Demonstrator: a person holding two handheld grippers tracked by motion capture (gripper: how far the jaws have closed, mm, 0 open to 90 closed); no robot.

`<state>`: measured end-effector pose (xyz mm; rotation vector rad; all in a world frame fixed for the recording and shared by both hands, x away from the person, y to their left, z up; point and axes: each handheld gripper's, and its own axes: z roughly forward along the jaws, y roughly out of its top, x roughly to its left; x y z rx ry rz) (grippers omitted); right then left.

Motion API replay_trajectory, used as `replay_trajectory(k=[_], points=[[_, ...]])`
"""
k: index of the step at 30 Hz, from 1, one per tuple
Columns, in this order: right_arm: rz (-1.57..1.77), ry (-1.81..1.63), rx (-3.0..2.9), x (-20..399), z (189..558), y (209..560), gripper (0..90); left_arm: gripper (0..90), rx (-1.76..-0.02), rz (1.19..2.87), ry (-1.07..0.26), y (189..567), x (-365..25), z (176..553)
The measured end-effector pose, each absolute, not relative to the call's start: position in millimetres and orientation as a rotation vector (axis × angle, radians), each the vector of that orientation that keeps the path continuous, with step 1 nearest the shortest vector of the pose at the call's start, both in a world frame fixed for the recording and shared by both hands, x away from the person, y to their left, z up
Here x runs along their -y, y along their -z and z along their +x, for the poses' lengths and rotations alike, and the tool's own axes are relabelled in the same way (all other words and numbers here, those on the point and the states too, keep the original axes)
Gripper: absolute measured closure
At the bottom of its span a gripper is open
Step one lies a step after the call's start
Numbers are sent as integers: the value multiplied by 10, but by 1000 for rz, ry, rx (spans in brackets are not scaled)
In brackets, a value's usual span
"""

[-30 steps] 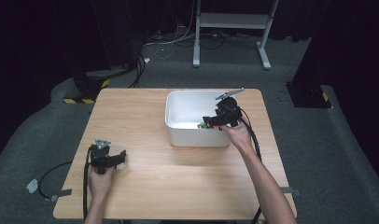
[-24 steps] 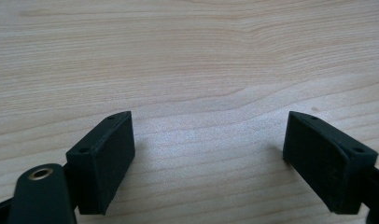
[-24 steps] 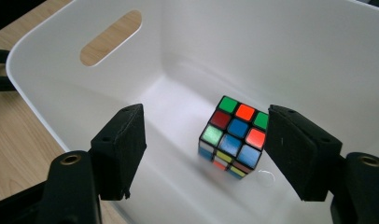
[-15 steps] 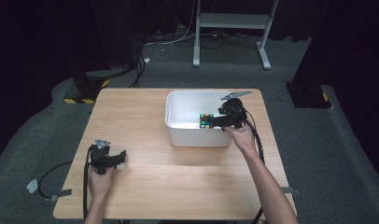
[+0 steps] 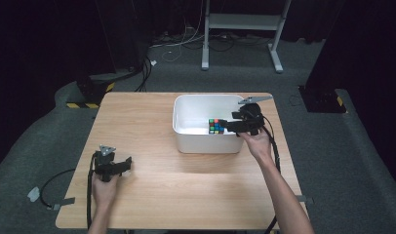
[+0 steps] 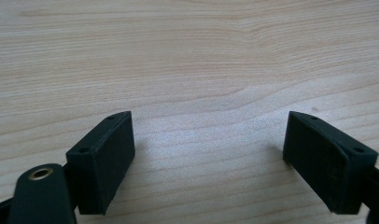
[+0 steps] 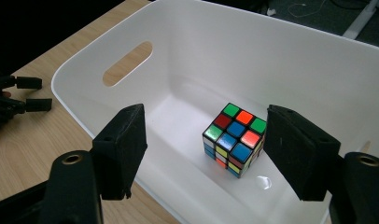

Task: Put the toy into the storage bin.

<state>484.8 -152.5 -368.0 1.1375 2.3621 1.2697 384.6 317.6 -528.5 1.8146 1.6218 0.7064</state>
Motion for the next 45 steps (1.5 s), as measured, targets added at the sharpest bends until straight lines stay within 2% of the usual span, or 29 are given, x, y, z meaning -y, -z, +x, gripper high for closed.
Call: replay_trajectory(k=[45], points=[[1098,-1424,-2248,1857,4540,3473,307,168,-1622,1817,-709,5285,-3175,3845]])
